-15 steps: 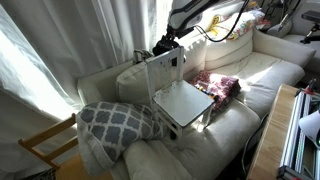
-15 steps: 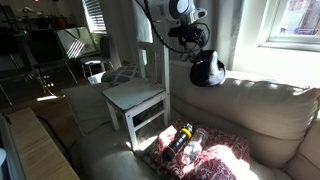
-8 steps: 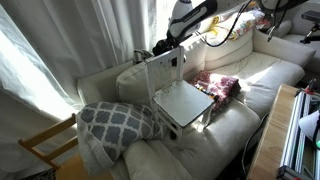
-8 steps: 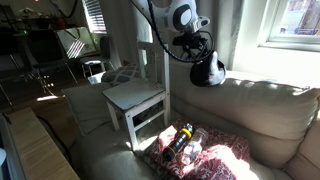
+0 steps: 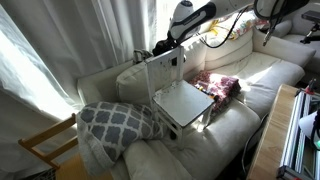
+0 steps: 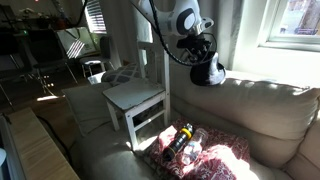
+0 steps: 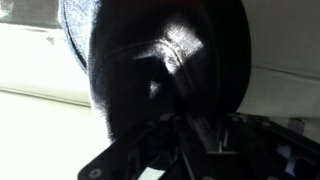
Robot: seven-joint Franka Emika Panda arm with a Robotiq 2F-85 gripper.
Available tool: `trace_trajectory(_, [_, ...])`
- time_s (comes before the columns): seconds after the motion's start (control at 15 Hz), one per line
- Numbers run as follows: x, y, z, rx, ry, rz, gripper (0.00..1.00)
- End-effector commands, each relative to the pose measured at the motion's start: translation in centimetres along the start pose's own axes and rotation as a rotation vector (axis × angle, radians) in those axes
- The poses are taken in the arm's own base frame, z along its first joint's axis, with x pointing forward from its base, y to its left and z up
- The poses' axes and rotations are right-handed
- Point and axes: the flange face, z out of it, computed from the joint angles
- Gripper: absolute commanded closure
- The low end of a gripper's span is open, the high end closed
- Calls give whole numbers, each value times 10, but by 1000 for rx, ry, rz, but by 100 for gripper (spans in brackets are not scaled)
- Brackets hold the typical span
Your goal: Hang the black hat on the backrest of the white chair
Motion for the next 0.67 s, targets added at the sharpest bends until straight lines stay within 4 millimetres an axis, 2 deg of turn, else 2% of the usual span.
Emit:
trace_trajectory(0.0, [5,18,2,-5,21,19,99])
trace_trajectory(0.33, [24,66,-43,64,25,86,98])
trace_trajectory(0.6, [34,113,-89,161,44,129,98])
